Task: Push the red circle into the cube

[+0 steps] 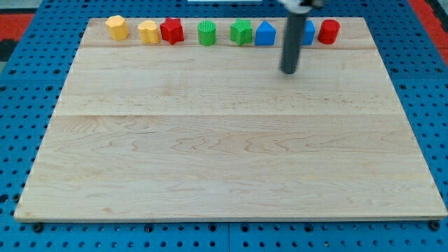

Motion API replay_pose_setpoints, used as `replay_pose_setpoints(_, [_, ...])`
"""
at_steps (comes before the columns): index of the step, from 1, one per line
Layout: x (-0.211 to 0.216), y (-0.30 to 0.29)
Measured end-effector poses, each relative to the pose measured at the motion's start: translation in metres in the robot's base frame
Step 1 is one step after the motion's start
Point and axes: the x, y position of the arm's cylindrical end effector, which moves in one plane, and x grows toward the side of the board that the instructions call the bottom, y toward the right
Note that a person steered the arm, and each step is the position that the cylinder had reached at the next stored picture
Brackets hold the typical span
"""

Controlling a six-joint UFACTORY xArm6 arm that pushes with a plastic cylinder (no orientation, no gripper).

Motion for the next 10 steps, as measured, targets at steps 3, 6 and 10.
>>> replay_pose_setpoints(3, [-0.093,0.14])
replay_pose_setpoints(6, [-0.101,0.004])
replay_pose_setpoints(10, [-0.129,-0.016])
